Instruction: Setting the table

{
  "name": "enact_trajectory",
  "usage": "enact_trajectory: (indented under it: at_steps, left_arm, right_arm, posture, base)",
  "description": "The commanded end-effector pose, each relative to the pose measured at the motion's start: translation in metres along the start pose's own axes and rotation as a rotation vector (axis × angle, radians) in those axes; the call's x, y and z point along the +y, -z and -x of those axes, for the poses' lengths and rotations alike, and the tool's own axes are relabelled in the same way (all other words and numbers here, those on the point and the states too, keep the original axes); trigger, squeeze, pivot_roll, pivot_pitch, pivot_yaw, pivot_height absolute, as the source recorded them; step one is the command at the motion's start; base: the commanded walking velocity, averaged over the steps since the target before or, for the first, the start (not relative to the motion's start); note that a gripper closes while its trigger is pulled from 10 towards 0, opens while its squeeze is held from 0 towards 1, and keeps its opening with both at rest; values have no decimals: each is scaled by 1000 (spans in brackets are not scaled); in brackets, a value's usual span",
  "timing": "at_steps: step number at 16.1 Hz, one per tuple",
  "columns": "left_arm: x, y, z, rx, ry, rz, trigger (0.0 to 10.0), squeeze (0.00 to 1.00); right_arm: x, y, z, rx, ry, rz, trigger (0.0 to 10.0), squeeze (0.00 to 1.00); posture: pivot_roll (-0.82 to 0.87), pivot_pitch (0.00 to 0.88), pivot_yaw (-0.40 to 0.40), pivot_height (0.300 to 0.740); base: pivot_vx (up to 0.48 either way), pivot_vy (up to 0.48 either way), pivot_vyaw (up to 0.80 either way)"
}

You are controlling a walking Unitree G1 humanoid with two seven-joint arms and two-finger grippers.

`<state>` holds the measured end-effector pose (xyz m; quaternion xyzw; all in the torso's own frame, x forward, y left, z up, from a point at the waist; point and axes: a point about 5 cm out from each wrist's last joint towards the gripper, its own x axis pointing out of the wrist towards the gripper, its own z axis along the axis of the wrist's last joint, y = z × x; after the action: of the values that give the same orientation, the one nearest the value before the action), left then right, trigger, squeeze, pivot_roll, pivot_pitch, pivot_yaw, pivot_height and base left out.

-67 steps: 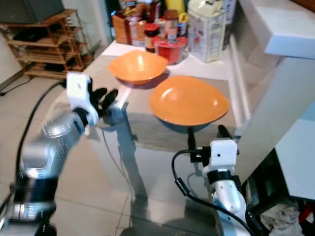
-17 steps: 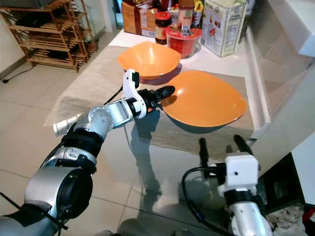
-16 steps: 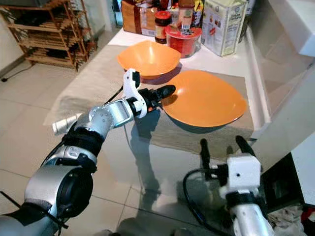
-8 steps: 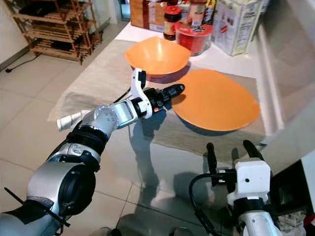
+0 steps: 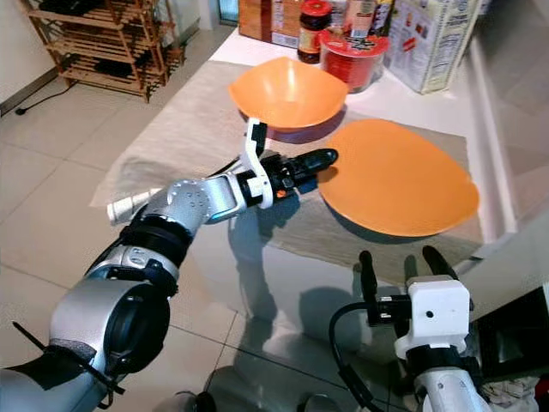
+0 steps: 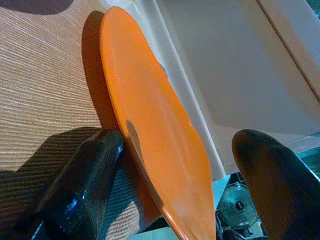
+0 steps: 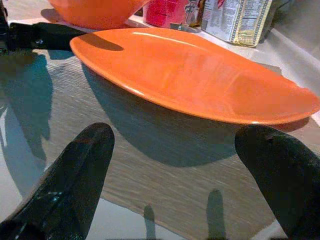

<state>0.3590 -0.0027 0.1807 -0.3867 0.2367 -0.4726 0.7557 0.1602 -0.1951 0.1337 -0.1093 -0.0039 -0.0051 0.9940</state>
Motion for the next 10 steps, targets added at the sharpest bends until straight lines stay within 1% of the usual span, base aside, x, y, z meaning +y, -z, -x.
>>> enact_trajectory:
  at_steps: [1, 3, 5, 7, 10]
  left_arm:
    - [-3, 37, -16, 158, 5, 81, 10000, 0]
    - [-6, 41, -19, 178, 16, 84, 10000, 0]
    - [-12, 50, -26, 210, 35, 88, 10000, 0]
    - [-15, 53, -29, 220, 43, 89, 10000, 0]
    - [-26, 68, -40, 285, 58, 78, 10000, 0]
  right_arm:
    - [1, -4, 1, -6, -9, 0, 10000, 0]
    - [2, -5, 0, -7, -9, 0, 10000, 0]
    - [2, -5, 1, -6, -5, -1, 10000, 0]
    - [2, -5, 1, -6, -5, -3, 10000, 0]
    - [3, -5, 1, -2, -3, -6, 10000, 0]
  posture:
    - [-354, 144, 22, 727]
    - [-353, 145, 22, 727]
    - [-353, 150, 26, 727]
    - [-353, 150, 26, 727]
    - [-354, 155, 31, 727]
  base:
    - [0, 0, 0]
    - [0, 0, 0]
    - [0, 0, 0]
    - [0, 0, 0]
    - [0, 0, 0]
